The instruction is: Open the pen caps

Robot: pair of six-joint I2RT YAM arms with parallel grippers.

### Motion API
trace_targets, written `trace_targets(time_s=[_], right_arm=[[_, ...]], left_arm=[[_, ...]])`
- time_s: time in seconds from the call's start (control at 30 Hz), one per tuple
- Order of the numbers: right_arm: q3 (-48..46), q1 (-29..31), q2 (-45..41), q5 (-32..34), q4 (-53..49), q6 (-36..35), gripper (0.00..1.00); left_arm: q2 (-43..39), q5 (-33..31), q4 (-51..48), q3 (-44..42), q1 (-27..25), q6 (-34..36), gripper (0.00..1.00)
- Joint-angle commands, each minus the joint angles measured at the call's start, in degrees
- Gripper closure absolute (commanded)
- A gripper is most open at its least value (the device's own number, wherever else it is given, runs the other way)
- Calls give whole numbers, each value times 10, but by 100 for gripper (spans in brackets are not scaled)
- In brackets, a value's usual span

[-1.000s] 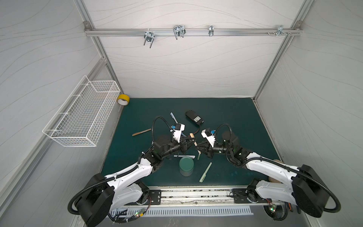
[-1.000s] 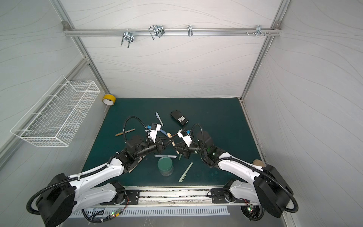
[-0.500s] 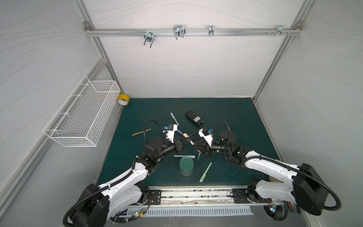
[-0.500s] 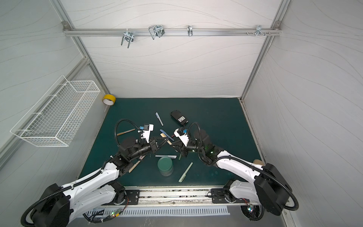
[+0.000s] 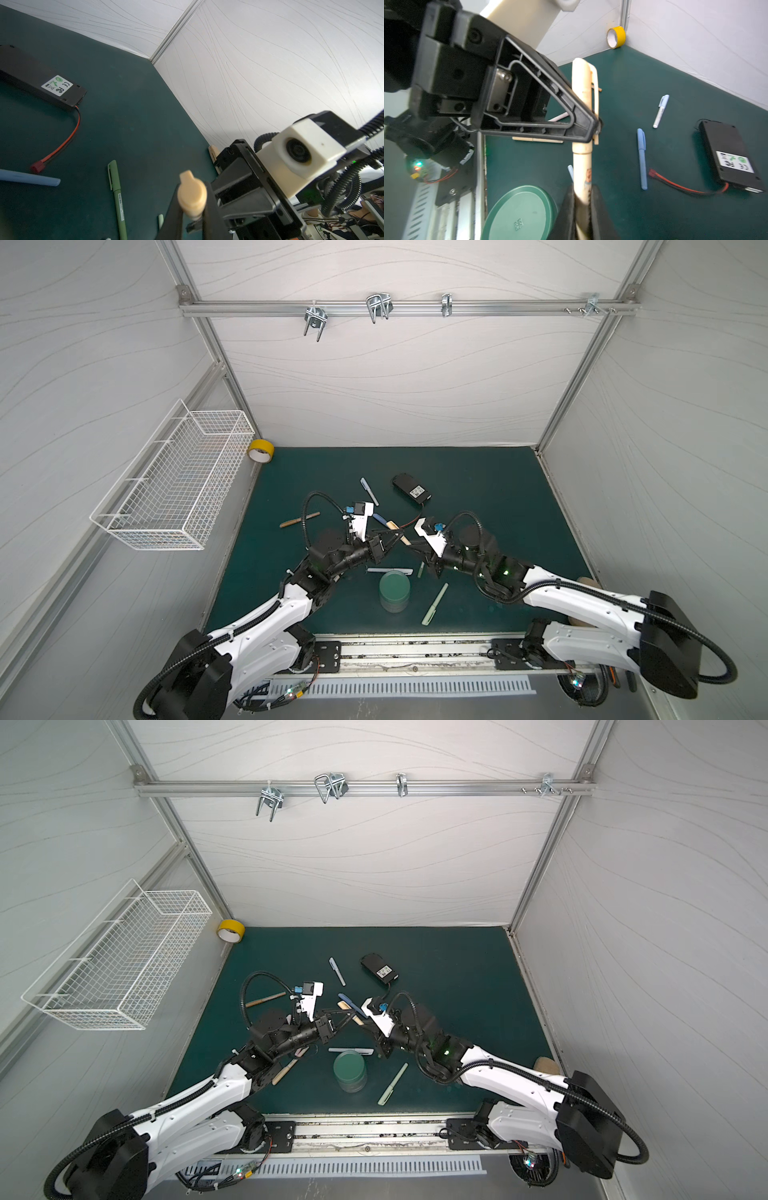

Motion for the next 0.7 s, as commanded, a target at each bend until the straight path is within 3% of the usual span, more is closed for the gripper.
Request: trace_targets(time_s=[0.0, 0.07, 0.23, 0.37, 0.5, 0.57, 0.67], right_arm=[[-15, 4, -22, 99, -77, -32, 100], [-18, -5, -29, 50, -79, -26, 100], [-31, -99, -30, -212, -56, 16, 100], [-29, -135, -19, -287, -52, 34, 100], [-26, -132, -14, -271, -63, 20, 100], [-25, -107, -22, -191, -80, -4, 100], [-25, -29, -30, -6, -93, -62, 100]], left_arm=[[-13, -88, 34, 1, 34, 9, 100], [-15, -89, 34, 1, 34, 9, 100], [-17, -88, 35, 0, 37, 9, 100], [-17, -86, 35, 0, 39, 8, 100], [-18, -85, 35, -1, 41, 7, 100], [-18, -85, 35, 0, 41, 6, 100], [-19, -85, 35, 0, 42, 4, 100]])
